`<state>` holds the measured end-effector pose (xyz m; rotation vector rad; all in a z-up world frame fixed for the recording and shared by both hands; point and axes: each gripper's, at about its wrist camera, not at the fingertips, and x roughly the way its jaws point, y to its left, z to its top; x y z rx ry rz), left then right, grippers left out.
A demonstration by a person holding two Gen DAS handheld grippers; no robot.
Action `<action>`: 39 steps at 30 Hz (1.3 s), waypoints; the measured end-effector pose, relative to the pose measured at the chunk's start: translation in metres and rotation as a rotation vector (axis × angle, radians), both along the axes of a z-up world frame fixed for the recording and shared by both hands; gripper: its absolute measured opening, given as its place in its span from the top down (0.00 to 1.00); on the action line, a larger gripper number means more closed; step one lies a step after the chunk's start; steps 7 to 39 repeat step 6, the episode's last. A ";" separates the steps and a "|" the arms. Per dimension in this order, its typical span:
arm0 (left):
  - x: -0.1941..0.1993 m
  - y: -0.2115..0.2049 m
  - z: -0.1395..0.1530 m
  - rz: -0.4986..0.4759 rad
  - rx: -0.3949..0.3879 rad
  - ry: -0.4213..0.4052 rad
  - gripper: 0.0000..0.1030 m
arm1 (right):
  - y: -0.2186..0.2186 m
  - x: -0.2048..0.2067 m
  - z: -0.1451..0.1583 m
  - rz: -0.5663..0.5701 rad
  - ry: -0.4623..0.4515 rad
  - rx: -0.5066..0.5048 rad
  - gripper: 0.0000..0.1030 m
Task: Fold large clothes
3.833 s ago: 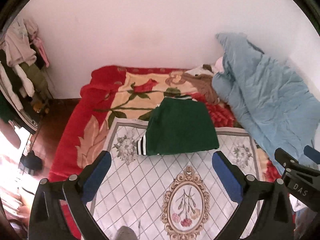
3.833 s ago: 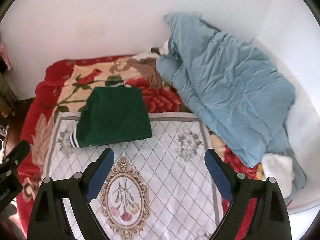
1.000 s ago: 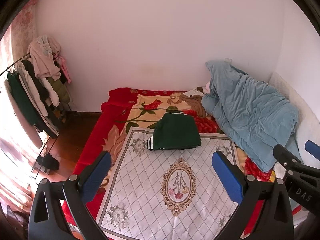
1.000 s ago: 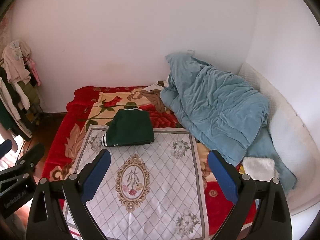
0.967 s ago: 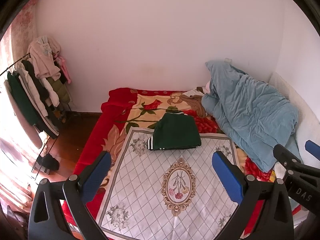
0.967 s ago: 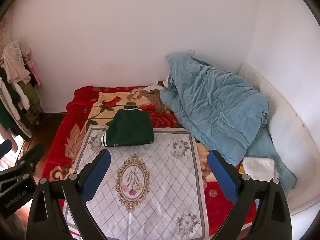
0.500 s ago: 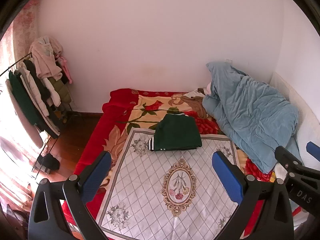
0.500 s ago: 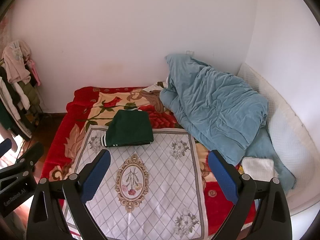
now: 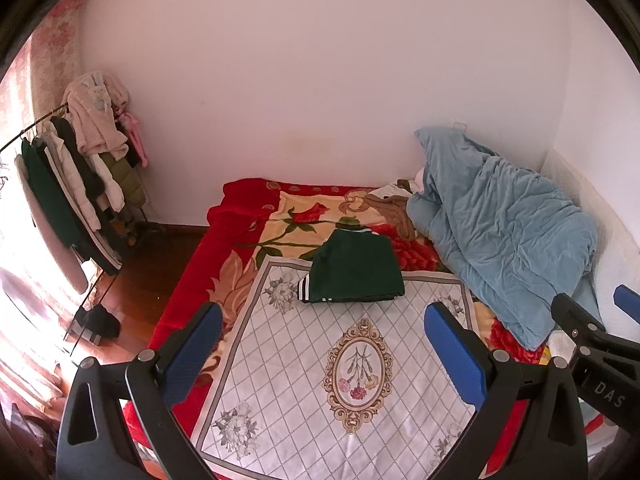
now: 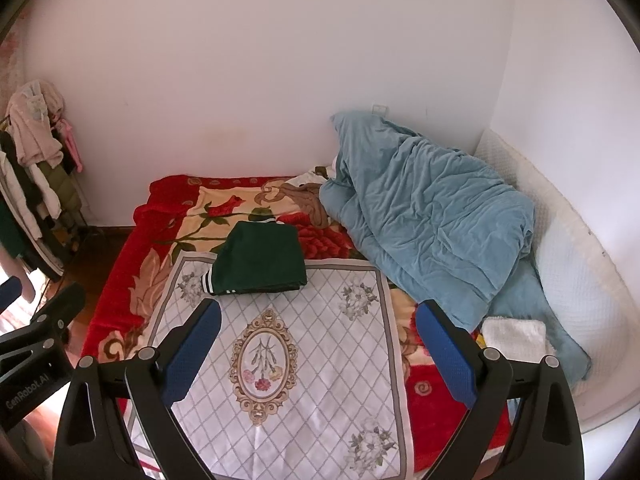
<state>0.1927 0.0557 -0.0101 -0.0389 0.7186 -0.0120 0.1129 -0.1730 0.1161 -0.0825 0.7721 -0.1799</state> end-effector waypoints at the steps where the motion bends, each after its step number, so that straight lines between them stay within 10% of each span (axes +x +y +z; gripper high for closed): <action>1: -0.001 -0.001 -0.001 0.001 -0.002 0.001 0.00 | 0.000 0.000 0.001 0.000 -0.002 -0.001 0.04; 39: -0.001 0.000 0.000 -0.009 -0.003 0.003 0.00 | 0.002 -0.002 0.003 0.000 -0.007 -0.005 0.04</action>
